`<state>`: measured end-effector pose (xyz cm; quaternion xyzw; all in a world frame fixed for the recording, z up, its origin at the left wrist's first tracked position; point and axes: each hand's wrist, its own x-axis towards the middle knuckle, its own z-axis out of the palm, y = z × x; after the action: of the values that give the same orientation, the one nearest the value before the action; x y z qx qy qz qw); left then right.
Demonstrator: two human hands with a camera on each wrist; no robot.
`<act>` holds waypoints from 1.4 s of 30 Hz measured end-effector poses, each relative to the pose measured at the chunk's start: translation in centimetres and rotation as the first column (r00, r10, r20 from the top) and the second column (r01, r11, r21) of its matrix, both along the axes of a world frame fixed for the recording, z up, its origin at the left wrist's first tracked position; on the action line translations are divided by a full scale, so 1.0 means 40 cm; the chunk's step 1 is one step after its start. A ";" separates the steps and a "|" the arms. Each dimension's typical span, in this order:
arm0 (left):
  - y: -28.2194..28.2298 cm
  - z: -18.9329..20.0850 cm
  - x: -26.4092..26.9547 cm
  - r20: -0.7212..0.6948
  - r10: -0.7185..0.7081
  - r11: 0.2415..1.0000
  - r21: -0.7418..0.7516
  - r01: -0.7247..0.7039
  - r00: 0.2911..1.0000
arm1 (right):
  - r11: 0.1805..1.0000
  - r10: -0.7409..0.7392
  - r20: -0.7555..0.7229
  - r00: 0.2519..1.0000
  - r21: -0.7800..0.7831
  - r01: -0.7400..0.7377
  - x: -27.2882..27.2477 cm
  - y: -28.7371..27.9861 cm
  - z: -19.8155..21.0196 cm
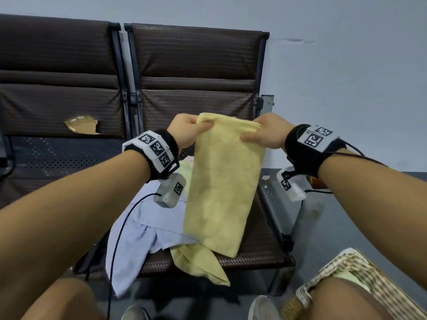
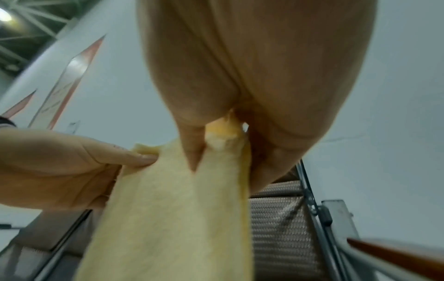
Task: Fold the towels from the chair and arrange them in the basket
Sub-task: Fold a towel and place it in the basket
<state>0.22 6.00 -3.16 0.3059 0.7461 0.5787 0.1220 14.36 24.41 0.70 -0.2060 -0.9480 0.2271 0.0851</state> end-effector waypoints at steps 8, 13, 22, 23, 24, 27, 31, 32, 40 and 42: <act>0.032 0.043 -0.012 -0.050 0.011 0.969 0.246 0.002 0.999 | 0.986 -0.074 -0.485 0.872 -0.166 -0.008 -0.010 0.006 -0.017; -0.038 -0.099 0.008 0.069 -0.107 0.993 0.048 0.103 0.992 | 0.988 0.055 -0.240 0.969 -0.128 -0.088 0.032 -0.003 -0.140; -0.127 -0.369 0.104 0.468 -0.275 0.680 -0.523 0.514 0.840 | 0.851 0.300 0.470 0.830 -0.525 -0.011 0.132 -0.035 -0.447; -0.125 -0.372 0.108 0.514 -0.261 0.663 -0.519 0.539 0.817 | 0.798 0.311 0.476 0.822 -0.600 0.046 0.138 -0.038 -0.463; -0.121 -0.374 0.109 0.533 -0.243 0.656 -0.524 0.542 0.810 | 0.758 0.313 0.482 0.819 -0.646 0.091 0.140 -0.037 -0.471; -0.091 -0.384 0.086 0.481 -0.196 0.697 -0.545 0.466 0.855 | 0.715 0.253 0.466 0.848 -0.681 0.161 0.119 -0.027 -0.478; -0.020 -0.427 0.035 0.323 -0.056 0.861 -0.464 0.210 0.945 | 0.742 -0.050 0.336 0.941 -0.618 0.260 0.058 0.013 -0.506; -0.005 -0.440 0.023 0.285 -0.020 0.879 -0.451 0.152 0.958 | 0.742 -0.101 0.297 0.949 -0.613 0.271 0.041 0.023 -0.518; 0.075 -0.536 -0.031 0.062 0.114 0.886 -0.459 -0.074 0.991 | 0.895 -0.235 0.009 0.972 -0.388 0.220 -0.057 0.052 -0.577; 0.082 -0.543 -0.024 0.082 0.065 0.895 -0.445 -0.022 0.995 | 0.889 -0.223 0.015 0.975 -0.406 0.210 -0.068 0.048 -0.597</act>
<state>-0.75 9.27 -24.88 0.2254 0.8584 0.4098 0.2105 11.64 26.31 -23.19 -0.3199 -0.8498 0.4110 0.0805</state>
